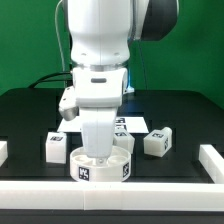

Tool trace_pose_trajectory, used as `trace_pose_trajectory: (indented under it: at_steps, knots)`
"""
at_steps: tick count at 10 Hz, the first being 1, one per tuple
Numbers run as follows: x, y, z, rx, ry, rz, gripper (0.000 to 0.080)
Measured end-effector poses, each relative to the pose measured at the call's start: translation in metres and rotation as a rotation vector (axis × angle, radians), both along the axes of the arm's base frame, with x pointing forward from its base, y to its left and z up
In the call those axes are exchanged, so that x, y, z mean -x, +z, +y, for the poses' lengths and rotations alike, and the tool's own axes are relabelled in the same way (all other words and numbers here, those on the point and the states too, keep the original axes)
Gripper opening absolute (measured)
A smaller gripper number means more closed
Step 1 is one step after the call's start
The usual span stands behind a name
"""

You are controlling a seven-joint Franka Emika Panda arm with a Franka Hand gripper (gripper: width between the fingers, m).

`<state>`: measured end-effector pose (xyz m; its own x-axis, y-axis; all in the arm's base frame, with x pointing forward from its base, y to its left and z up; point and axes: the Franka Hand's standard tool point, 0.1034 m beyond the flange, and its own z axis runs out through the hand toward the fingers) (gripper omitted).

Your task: Assemble stool

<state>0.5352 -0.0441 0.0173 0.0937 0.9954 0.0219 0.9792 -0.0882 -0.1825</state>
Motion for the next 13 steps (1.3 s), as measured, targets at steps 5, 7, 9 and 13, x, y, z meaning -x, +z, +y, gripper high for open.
trace_pose_trajectory:
  at_steps: [5,7,9,13]
  knots:
    - [0.000,0.001,-0.002,0.001,-0.004,-0.002,0.0328]
    - [0.000,0.001,-0.002,0.001,-0.004,-0.002,0.0328]
    - [0.000,0.001,-0.002,0.001,-0.004,-0.002,0.0328]
    - [-0.013,0.004,0.018,-0.008,0.026,-0.012,0.0330]
